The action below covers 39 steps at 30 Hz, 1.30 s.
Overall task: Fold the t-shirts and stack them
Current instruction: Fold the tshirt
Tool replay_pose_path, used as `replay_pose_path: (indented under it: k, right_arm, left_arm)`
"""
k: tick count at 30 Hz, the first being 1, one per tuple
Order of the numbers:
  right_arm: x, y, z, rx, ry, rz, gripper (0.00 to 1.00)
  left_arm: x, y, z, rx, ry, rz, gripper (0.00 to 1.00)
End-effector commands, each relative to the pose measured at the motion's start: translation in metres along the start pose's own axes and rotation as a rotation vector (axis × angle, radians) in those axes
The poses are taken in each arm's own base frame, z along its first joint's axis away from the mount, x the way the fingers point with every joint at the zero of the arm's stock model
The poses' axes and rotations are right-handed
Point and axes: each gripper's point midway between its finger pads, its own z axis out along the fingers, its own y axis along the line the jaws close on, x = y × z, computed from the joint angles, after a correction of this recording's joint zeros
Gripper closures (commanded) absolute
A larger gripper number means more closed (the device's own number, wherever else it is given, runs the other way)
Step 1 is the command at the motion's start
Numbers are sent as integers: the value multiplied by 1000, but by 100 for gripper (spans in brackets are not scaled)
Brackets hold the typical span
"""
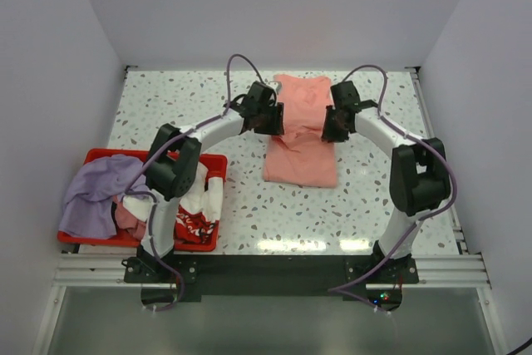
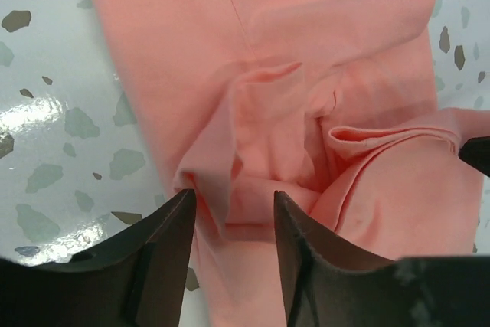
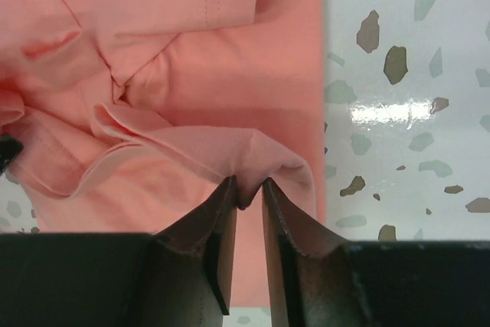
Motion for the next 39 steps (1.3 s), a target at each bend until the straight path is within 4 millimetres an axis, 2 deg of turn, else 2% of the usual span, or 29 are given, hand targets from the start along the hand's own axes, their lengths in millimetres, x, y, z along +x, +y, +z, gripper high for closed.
replay_pose_path:
  k: [1, 3, 4, 6, 7, 8, 9, 10, 11, 12, 13, 14, 15, 16, 17, 18, 19, 20, 21, 22, 24, 25, 27, 30, 34, 35, 36, 37, 39]
  right_arm:
    - [-31, 10, -12, -36, -74, -14, 73]
    - [-38, 13, -19, -45, -91, -24, 64]
    - [-38, 14, -22, -53, -90, -29, 47]
    - [-40, 17, -32, -74, -106, -37, 37]
    - [-40, 17, -35, -81, -109, -45, 31]
    - [-37, 21, -43, -108, -110, -48, 27]
    - [-37, 24, -46, -131, -120, -54, 23]
    - [-36, 27, -49, -155, -123, -60, 6]
    - [-24, 32, -50, -200, -93, -65, 1]
    - [-24, 38, -58, -241, -109, -67, 1]
    - [-21, 42, -61, -266, -107, -68, 1]
    - [-10, 40, -57, -272, -86, -63, 1]
    - [-5, 46, -63, -298, -89, -74, 1]
    - [-1, 49, -64, -309, -86, -83, 1]
    - [8, 50, -62, -318, -70, -91, 1]
    - [18, 60, -64, -352, -51, -114, 1]
    - [22, 66, -64, -370, -48, -121, 1]
    - [31, 70, -61, -371, -34, -131, 1]
    - [44, 85, -61, -388, -19, -172, 1]
    - [52, 91, -52, -383, 0, -193, 1]
    - [62, 108, -49, -408, 28, -225, 1]
    - [62, 114, -45, -419, 30, -221, 1]
    - [56, 121, -30, -412, 31, -192, 1]
    - [39, 130, -9, -376, 10, -188, 1]
    - [22, 146, 21, -360, 20, -176, 1]
    - [5, 154, 19, -359, -17, -175, 1]
    - [10, 148, 33, -314, 15, -170, 1]
    - [-3, 153, 32, -308, -12, -169, 1]
    - [-7, 147, 45, -260, -23, -164, 1]
  left_arm:
    - [-38, -16, -11, 73, -98, 29, 47]
    - [-49, -24, -22, 105, -138, 32, 41]
    - [-49, -26, -26, 113, -142, 32, 29]
    - [-61, -34, -41, 137, -190, 31, 18]
    - [-55, -32, -43, 135, -182, 27, 7]
    - [-61, -36, -55, 145, -207, 22, 1]
    - [-59, -36, -59, 147, -208, 16, 0]
    - [-48, -32, -59, 140, -191, 7, 0]
    - [-52, -36, -72, 153, -215, 0, 0]
    - [-48, -36, -76, 160, -213, -16, 0]
    - [-32, -30, -75, 153, -186, -27, 0]
    - [-34, -32, -88, 162, -211, -31, 0]
    - [-28, -31, -92, 159, -209, -45, 0]
    - [-9, -22, -91, 140, -178, -58, 0]
    - [-10, -23, -104, 141, -200, -62, 0]
    - [-3, -19, -108, 130, -198, -75, 0]
    - [16, -10, -108, 110, -167, -85, 0]
    - [18, -10, -120, 114, -185, -95, 0]
    - [24, -7, -124, 106, -186, -99, 0]
    - [41, 1, -124, 88, -159, -107, 0]
    - [50, 4, -137, 80, -164, -127, 0]
    - [64, 10, -137, 70, -140, -135, 0]
    - [73, 7, -147, 88, -139, -148, 0]
    - [88, 18, -153, 41, -127, -156, 0]
    - [89, 21, -159, 20, -123, -160, 0]
    - [90, 20, -159, 21, -119, -162, 0]
    - [90, 21, -159, 17, -121, -164, 0]
    - [90, 21, -160, 16, -124, -166, 0]
    - [90, 22, -159, 13, -124, -165, 0]
